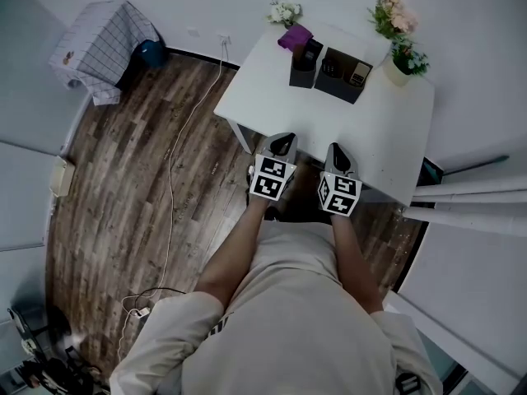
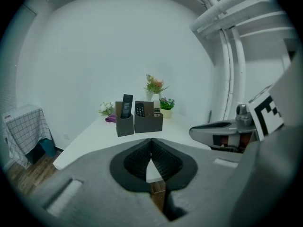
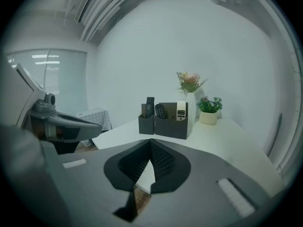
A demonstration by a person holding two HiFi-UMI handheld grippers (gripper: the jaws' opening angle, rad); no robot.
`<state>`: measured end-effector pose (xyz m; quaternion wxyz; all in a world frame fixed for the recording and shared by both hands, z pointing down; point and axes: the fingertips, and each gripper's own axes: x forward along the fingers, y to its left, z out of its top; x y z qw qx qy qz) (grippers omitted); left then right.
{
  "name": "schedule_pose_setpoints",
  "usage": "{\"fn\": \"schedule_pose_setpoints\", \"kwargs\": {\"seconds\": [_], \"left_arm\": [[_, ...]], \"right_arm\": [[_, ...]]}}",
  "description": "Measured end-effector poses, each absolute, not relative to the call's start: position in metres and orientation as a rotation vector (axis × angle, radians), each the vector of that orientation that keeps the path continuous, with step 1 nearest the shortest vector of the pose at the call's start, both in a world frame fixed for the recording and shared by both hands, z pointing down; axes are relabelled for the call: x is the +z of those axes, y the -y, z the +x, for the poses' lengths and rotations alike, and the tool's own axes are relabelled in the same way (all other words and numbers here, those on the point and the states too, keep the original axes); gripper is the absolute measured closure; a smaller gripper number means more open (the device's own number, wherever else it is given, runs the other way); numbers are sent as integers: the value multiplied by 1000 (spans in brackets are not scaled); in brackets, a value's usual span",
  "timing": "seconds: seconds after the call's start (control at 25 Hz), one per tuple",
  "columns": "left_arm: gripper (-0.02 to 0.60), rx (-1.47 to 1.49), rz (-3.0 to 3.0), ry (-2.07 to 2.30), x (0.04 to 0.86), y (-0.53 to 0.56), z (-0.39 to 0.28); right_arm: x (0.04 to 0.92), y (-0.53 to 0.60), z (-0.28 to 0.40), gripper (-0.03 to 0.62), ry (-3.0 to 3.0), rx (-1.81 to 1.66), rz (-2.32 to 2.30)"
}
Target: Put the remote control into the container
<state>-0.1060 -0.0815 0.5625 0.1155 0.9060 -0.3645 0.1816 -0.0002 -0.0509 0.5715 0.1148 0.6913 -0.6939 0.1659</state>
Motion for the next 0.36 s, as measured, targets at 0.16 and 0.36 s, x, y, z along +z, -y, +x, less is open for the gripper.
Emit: {"fn": "schedule_pose_setpoints", "kwargs": {"seconds": [0.16, 0.36], "left_arm": [[580, 522, 2649, 1074, 561, 83, -109], [580, 530, 2654, 1068, 559, 82, -111]], "right_arm": [[573, 49, 2, 592, 2026, 499, 2030], [569, 48, 5, 592, 2016, 498, 2055]]}}
